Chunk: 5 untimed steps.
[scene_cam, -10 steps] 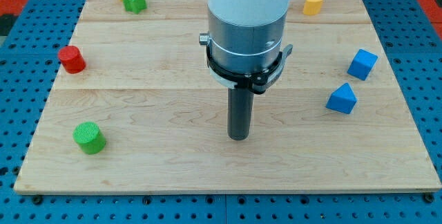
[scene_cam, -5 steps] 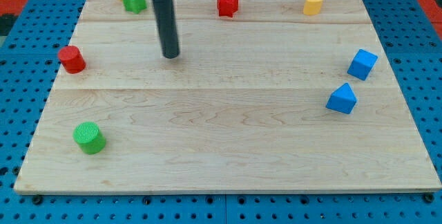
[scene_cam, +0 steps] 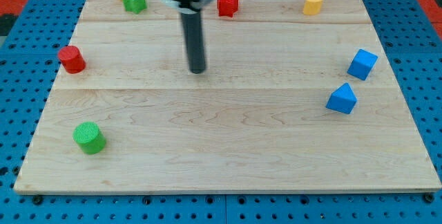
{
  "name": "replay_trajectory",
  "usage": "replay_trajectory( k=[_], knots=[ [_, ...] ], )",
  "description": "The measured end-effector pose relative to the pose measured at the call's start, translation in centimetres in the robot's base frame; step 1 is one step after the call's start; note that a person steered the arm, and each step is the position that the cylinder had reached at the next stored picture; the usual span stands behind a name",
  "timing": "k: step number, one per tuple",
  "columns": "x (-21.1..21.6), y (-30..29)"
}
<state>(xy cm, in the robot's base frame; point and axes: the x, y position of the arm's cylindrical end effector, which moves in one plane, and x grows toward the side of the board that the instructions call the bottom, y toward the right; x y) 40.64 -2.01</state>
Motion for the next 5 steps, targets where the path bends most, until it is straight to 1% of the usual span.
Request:
replay_trajectory(
  k=[1,2,3,4,5],
  knots=[
    [0.1,2.6],
    [-0.3,13.0],
    [3.9,21.1],
    [10.2,23.7],
    [13.2,23.8]
  ],
)
